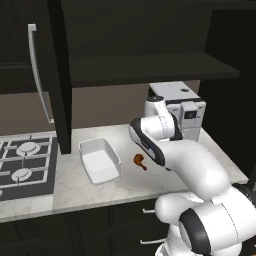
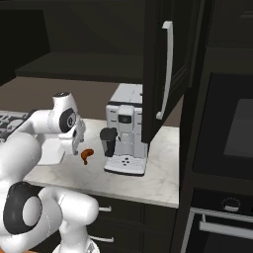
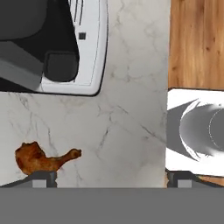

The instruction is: Retrieve the tupperware from the cabinet, then place the raw meat into the tupperware to avoid contamination.

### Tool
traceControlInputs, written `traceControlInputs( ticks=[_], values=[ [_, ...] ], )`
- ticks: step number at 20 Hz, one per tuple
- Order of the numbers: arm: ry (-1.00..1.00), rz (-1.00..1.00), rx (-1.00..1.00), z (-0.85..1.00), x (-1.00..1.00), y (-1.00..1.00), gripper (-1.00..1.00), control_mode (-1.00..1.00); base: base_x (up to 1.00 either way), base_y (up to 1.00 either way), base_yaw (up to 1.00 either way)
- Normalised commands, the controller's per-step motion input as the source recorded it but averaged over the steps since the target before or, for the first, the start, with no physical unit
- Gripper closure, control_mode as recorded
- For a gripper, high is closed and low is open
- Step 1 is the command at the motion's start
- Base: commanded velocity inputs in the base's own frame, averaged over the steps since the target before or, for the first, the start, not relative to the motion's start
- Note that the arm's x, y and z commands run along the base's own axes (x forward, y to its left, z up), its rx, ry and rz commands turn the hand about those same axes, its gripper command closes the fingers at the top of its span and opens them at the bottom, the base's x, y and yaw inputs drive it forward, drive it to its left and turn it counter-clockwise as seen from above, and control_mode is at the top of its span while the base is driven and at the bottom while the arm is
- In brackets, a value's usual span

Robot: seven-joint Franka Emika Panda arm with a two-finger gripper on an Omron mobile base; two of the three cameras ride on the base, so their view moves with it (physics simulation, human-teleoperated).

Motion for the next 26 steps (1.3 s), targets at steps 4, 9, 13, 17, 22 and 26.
traceControlInputs(
  ticks=[4, 9, 13, 17, 22, 26],
  values=[
    [0.05, 0.49, 0.0, 0.0, 0.0, 0.0, -1.0, -1.0, 0.0, 0.0, 0.0],
    [0.01, 0.5, -0.02, 0.0, 0.0, 0.0, -1.0, -1.0, 0.0, 0.0, 0.0],
    [0.0, 0.5, -0.02, 0.0, 0.0, 0.0, -1.0, -1.0, 0.0, 0.0, 0.0],
    [0.0, 0.5, -0.01, 0.0, 0.0, 0.0, -1.0, -1.0, 0.0, 0.0, 0.0],
    [0.0, 0.47, 0.0, -0.05, 0.11, 0.05, -1.0, -1.0, 0.0, 0.0, 0.0],
    [0.07, 0.24, -0.01, -0.05, 0.32, 0.21, -1.0, -1.0, 0.0, 0.0, 0.0]
  ],
)
